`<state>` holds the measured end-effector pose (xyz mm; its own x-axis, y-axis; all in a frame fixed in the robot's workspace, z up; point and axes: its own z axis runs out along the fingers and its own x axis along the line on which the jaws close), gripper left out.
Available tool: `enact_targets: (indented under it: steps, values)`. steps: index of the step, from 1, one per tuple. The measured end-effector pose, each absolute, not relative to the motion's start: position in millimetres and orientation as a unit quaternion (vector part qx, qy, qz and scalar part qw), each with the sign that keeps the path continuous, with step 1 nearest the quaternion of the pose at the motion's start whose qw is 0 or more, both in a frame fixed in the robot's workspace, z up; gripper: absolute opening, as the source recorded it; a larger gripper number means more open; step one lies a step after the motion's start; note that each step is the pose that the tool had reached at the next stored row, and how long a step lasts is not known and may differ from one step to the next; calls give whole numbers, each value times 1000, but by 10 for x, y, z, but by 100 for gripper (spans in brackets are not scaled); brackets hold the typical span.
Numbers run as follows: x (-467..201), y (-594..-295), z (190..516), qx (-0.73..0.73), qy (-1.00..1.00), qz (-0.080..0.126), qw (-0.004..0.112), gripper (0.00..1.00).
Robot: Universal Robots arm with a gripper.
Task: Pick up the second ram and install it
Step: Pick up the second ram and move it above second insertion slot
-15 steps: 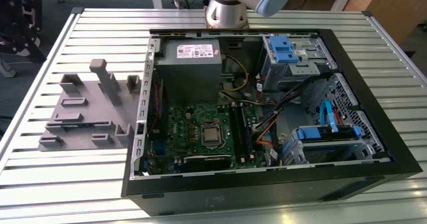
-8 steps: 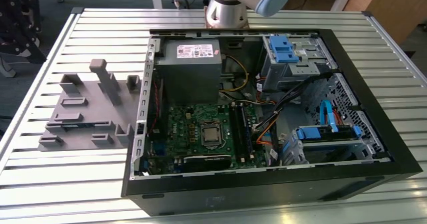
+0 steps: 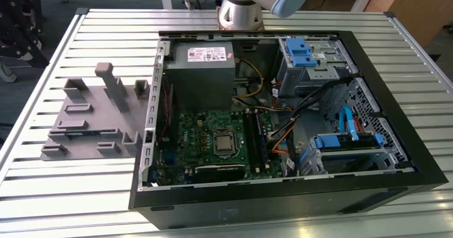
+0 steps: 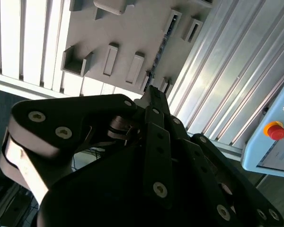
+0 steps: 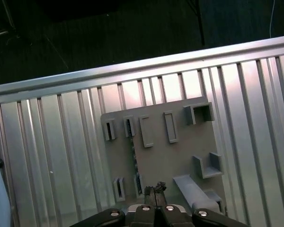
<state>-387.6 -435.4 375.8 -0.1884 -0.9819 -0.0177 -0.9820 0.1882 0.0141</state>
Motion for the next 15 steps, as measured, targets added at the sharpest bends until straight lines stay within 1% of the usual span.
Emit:
enact_targets:
  steps: [2, 6, 8, 9, 15]
  values:
    - [-3876, -4354, 3757, -637, 771, 11, 2, 11]
    - [-3875, -4354, 3742, -640, 768, 11, 2, 35]
    - [-3876, -4354, 3729, -646, 764, 11, 2, 35]
    - [-3876, -4354, 3723, -649, 761, 11, 2, 42]
    - [-3876, -4355, 3674, -659, 752, 11, 2, 42]
